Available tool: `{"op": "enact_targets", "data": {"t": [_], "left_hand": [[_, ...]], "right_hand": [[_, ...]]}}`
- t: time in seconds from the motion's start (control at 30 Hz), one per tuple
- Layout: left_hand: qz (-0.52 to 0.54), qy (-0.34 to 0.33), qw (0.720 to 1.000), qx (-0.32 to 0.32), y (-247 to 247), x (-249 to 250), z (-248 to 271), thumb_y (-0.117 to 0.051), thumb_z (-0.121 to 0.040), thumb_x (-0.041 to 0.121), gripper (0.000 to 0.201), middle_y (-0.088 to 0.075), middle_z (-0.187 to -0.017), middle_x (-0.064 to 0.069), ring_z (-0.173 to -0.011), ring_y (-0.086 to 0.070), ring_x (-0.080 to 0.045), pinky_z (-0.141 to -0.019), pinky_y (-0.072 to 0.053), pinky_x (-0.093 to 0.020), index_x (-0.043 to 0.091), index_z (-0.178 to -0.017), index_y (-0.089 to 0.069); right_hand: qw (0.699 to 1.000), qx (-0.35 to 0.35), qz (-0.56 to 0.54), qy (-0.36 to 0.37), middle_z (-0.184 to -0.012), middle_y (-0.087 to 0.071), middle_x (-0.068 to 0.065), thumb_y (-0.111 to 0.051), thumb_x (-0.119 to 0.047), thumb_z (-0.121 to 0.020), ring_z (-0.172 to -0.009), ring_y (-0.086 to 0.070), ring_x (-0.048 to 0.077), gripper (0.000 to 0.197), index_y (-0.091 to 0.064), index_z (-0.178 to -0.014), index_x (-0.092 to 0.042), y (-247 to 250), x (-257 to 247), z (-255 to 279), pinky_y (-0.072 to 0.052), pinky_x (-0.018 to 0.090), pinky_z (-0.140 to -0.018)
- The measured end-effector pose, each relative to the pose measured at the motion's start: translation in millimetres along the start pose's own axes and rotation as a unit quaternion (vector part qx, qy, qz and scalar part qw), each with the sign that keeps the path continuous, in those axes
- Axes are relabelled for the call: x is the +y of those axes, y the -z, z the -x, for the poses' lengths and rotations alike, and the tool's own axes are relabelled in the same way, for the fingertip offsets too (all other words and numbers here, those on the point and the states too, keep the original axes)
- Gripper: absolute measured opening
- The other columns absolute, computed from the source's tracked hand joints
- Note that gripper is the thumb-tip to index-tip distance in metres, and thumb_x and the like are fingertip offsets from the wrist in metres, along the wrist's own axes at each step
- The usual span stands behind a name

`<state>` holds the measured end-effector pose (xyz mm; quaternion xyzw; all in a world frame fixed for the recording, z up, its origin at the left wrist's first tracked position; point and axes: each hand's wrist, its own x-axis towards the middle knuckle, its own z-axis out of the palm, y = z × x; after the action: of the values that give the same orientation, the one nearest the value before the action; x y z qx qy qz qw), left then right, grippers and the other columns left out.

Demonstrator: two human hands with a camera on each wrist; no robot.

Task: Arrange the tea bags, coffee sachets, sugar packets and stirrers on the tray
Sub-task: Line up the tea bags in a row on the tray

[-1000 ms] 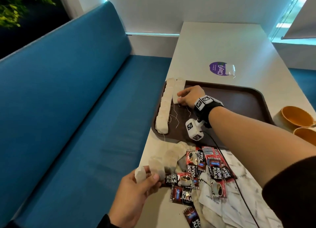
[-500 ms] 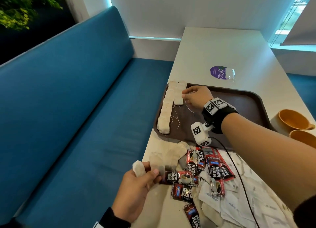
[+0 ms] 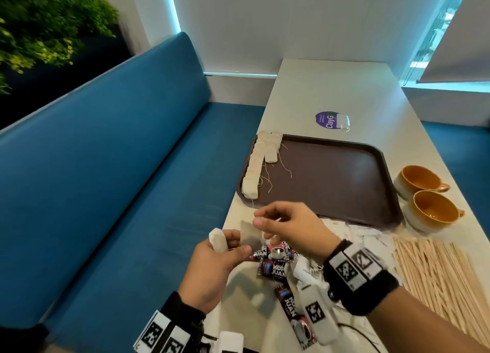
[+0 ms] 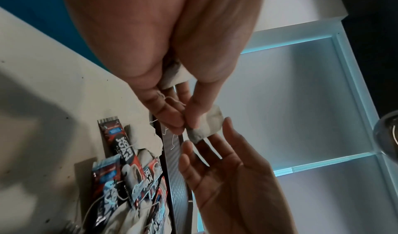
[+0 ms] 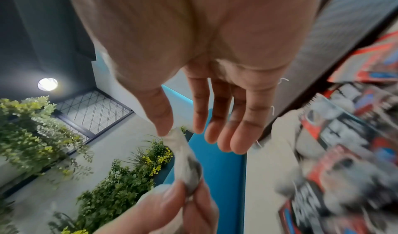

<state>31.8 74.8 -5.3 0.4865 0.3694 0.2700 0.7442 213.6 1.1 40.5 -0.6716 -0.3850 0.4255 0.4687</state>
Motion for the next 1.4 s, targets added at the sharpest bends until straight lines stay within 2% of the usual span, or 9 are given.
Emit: {"op": "enact_targets", "data": {"t": [0.17,0.3,0.57,0.83,0.97,1.07,1.17,1.23,1.4], "left_hand": [[-0.022,-0.004,1.0,-0.01,-4,-1,14,-0.082,-0.073,0.0,0.034,-0.072,-0.102,-0.031,-0.101,-0.07,-0.044,-0.097,-0.054,-0.05,-0.007,-0.104,-0.069],[-0.022,0.005,0.999,-0.038,-10,0,25,-0.084,-0.067,0.0,0.039,-0.07,-0.098,-0.029,-0.088,-0.069,-0.033,-0.087,-0.057,-0.041,-0.007,-0.102,-0.069],[0.056,0.018,0.996,-0.067,-28,2,42,-0.077,-0.077,0.003,0.02,-0.068,-0.087,-0.022,-0.083,-0.061,-0.034,-0.067,-0.056,-0.028,-0.004,-0.093,-0.068],[0.072,-0.007,0.997,-0.041,-38,2,45,-0.073,-0.076,0.001,0.035,-0.065,-0.087,-0.027,-0.077,-0.066,-0.029,-0.066,-0.057,-0.028,-0.021,-0.099,-0.059],[0.05,0.003,0.997,-0.067,-39,5,48,-0.07,-0.081,-0.003,0.015,-0.068,-0.082,-0.022,-0.072,-0.069,-0.024,-0.063,-0.055,-0.025,-0.012,-0.091,-0.064],[0.037,0.037,0.995,-0.089,-34,2,45,-0.08,-0.073,0.004,0.035,-0.064,-0.085,-0.014,-0.069,-0.055,-0.014,-0.059,-0.043,-0.025,-0.005,-0.104,-0.065],[0.1,0.095,0.986,-0.094,-27,4,42,-0.063,-0.063,0.009,0.05,-0.059,-0.081,-0.006,-0.063,-0.043,-0.011,-0.06,-0.03,-0.031,0.001,-0.113,-0.066],[0.124,0.106,0.983,-0.088,-24,8,40,-0.054,-0.066,0.01,0.043,-0.057,-0.081,-0.007,-0.063,-0.035,-0.014,-0.061,-0.028,-0.033,-0.003,-0.103,-0.07],[0.034,0.061,0.997,-0.021,-13,2,30,-0.033,-0.078,-0.017,0.04,-0.058,-0.091,-0.011,-0.076,-0.039,-0.02,-0.063,-0.032,-0.033,-0.004,-0.079,-0.071]], "right_hand": [[0.995,0.003,-0.098,0.032,-0.096,-0.077,0.012,-0.085,-0.033,-0.081,-0.08,-0.071,0.016,0.031,-0.077,-0.1,-0.011,-14,14,36,-0.058,0.032,-0.068],[0.991,0.066,-0.106,0.055,-0.08,-0.075,0.009,-0.078,-0.011,-0.088,-0.072,-0.069,0.016,0.008,-0.076,-0.089,-0.004,-16,20,46,-0.054,0.025,-0.063],[0.991,0.07,-0.111,0.036,-0.07,-0.069,0.002,-0.074,-0.01,-0.091,-0.057,-0.062,0.008,0.011,-0.075,-0.092,0.001,-6,17,64,-0.05,0.021,-0.052],[0.979,0.094,-0.158,0.092,-0.09,-0.068,0.005,-0.079,-0.006,-0.082,-0.074,-0.066,0.02,0.02,-0.063,-0.087,-0.016,-5,22,82,-0.061,0.047,-0.067],[0.988,0.072,-0.096,0.092,-0.086,-0.072,0.012,-0.078,0.001,-0.084,-0.07,-0.069,0.021,0.011,-0.073,-0.088,-0.008,-7,24,87,-0.061,0.036,-0.068],[0.988,0.098,-0.105,0.064,-0.082,-0.075,0.012,-0.078,0.002,-0.083,-0.067,-0.07,0.019,0.013,-0.077,-0.091,-0.009,-7,27,85,-0.058,0.028,-0.067],[0.986,0.111,-0.116,0.043,-0.081,-0.077,0.011,-0.078,0.005,-0.082,-0.069,-0.073,0.025,0.019,-0.078,-0.095,-0.009,-2,28,80,-0.06,0.03,-0.069],[0.985,0.119,-0.123,0.033,-0.086,-0.078,0.014,-0.079,0.005,-0.082,-0.078,-0.076,0.033,0.02,-0.078,-0.096,-0.009,3,29,77,-0.063,0.036,-0.074],[0.982,0.138,-0.13,0.017,-0.086,-0.078,0.016,-0.077,0.004,-0.084,-0.086,-0.076,0.035,0.017,-0.079,-0.096,-0.008,16,29,66,-0.063,0.042,-0.078]]}}
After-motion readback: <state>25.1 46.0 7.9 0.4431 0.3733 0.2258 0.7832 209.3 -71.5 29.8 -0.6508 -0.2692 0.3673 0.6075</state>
